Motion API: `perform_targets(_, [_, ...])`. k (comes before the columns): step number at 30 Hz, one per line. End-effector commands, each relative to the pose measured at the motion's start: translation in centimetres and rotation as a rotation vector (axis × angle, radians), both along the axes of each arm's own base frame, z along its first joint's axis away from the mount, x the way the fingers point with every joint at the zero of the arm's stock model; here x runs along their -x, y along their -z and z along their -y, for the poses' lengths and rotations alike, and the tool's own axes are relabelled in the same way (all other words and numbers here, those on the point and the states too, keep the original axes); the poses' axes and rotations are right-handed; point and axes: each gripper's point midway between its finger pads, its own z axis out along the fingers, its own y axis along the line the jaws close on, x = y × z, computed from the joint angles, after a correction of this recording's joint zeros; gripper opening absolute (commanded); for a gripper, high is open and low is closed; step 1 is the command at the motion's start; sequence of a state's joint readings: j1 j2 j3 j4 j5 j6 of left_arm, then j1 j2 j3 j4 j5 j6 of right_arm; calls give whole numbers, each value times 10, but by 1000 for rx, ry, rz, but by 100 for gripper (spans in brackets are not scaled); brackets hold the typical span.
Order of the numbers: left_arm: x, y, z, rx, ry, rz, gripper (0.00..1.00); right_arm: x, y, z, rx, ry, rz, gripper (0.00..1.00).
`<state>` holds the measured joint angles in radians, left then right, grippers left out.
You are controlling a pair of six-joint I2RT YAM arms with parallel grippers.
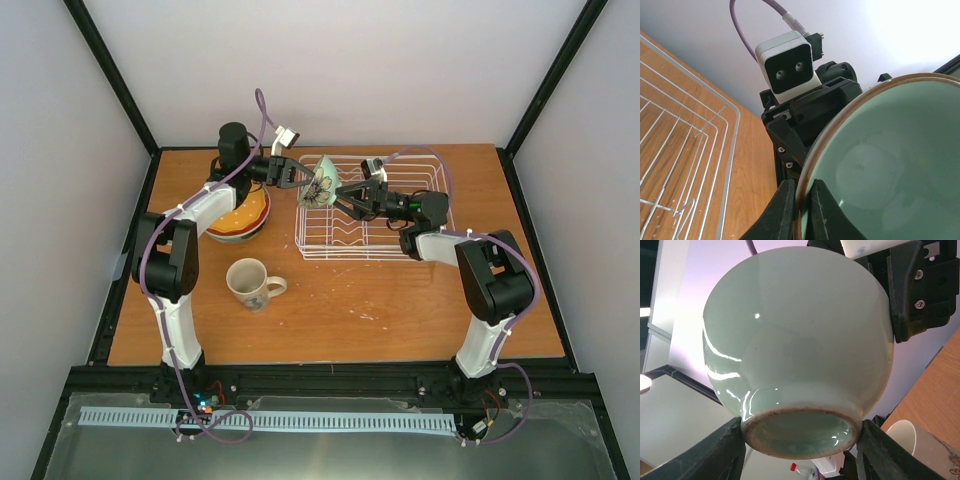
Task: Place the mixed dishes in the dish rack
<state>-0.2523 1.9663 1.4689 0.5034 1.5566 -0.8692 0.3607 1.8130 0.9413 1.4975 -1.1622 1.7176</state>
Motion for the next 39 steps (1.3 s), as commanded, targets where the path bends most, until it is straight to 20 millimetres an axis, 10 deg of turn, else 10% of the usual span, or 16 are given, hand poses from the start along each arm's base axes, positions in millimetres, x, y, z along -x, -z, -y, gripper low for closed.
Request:
perform_targets(1, [-13,-9,7,19,-62,72,0,27,-37,1,-80,-31,200,40])
perform_targets(10, [-14,-7,7,12,-68,64,1,23,-36,0,-85,-28,187,3])
perform_targets(39, [-32,8,11,-9,-90,28,25,-1,-16,32,-58,84,145,3])
